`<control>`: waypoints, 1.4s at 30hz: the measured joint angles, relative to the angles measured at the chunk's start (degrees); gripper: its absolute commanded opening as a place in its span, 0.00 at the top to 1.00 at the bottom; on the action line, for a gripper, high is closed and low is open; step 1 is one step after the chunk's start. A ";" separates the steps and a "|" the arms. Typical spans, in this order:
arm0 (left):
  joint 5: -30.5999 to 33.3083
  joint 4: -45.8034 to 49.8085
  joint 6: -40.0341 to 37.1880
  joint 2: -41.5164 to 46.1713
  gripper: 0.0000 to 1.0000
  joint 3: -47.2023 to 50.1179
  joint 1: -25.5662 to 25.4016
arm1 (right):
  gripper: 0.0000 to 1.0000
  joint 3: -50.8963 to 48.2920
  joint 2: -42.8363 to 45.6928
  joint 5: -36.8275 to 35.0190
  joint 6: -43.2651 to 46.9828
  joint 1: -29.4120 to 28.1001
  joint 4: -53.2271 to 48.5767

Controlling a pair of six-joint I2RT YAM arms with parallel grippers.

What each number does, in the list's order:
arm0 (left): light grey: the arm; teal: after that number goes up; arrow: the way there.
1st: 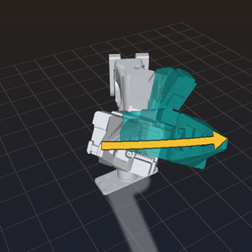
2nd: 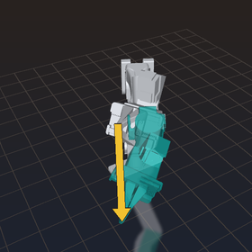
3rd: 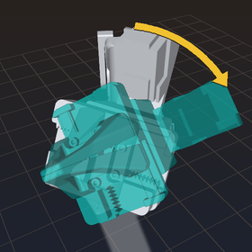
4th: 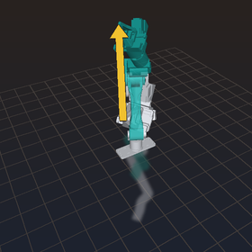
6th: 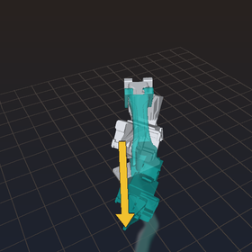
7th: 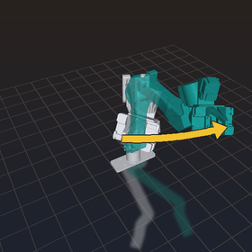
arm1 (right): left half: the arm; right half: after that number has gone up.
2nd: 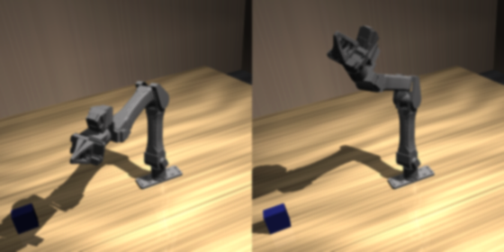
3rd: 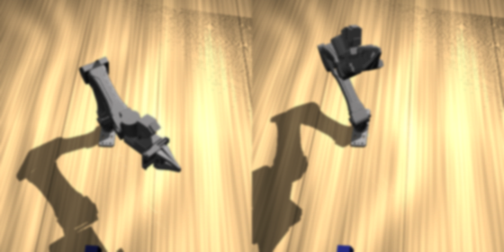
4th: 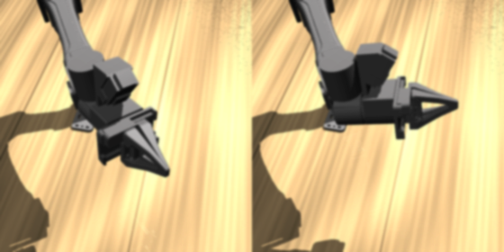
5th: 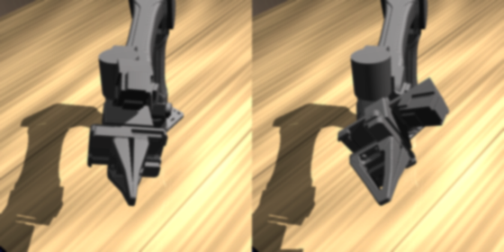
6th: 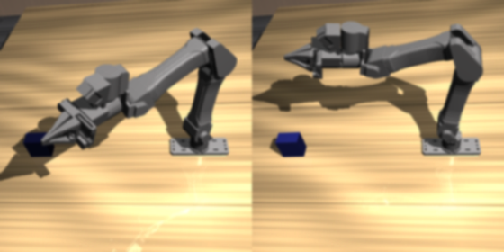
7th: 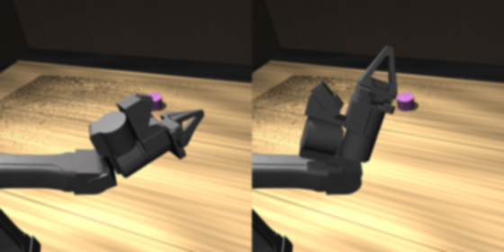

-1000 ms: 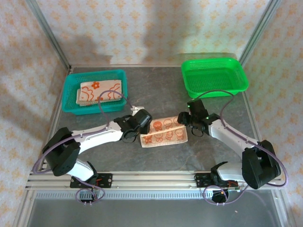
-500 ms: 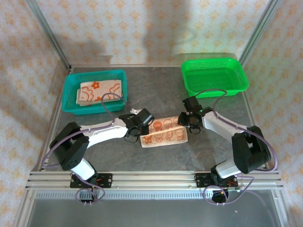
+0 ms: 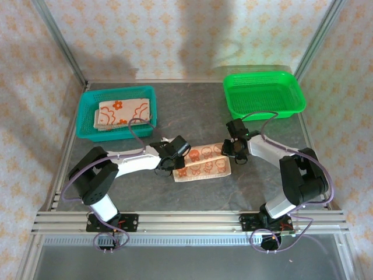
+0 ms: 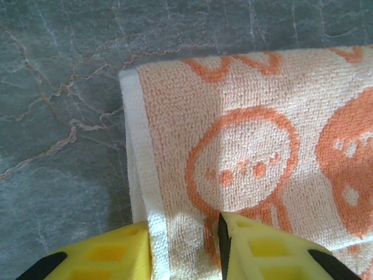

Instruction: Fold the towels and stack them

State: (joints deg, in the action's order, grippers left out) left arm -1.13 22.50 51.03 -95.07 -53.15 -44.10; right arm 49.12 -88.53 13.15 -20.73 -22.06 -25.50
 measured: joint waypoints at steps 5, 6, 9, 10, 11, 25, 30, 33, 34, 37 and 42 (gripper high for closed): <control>0.00 0.00 0.13 -0.04 0.82 0.24 0.00 | 0.68 0.00 -0.04 0.44 0.46 0.00 0.55; -0.02 0.00 0.22 -0.04 0.85 0.26 0.00 | 0.72 0.00 -0.04 0.44 0.46 0.00 0.61; -0.04 0.00 0.15 -0.04 0.97 0.28 0.00 | 0.87 0.00 -0.04 0.46 0.48 0.00 0.81; -0.02 0.02 0.11 -0.04 1.00 0.28 0.00 | 0.91 0.00 -0.04 0.55 0.59 0.00 0.85; 0.02 0.04 0.13 -0.04 1.00 0.28 0.00 | 0.95 0.00 -0.04 0.70 0.68 0.00 0.87; 1.25 7.54 -0.50 7.37 1.00 -1.70 0.68 | 1.00 -0.04 8.26 2.34 -0.15 -0.02 -2.95; 1.33 10.23 -0.55 10.84 1.00 -1.79 0.72 | 1.00 -1.40 14.16 2.75 -2.73 -1.33 -4.57; 1.25 11.21 -0.52 12.41 1.00 -1.42 0.72 | 1.00 -3.19 16.50 2.64 -4.85 -3.13 -5.09; 1.11 11.19 -0.52 12.92 1.00 -1.05 0.72 | 1.00 -3.89 17.11 2.54 -5.49 -3.65 -5.20; 0.24 11.21 -0.46 14.03 1.00 0.35 0.68 | 1.00 -6.21 18.64 2.32 -7.30 -4.96 -5.60; -1.01 11.10 0.28 14.21 1.00 2.36 -0.70 | 1.00 -8.59 19.32 2.19 -9.07 -6.32 -5.79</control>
State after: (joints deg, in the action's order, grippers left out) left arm -2.13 33.61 51.31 -80.86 -50.78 -44.80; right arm 40.53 -69.21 15.33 -29.80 -28.38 -31.29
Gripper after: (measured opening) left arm 0.047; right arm 0.042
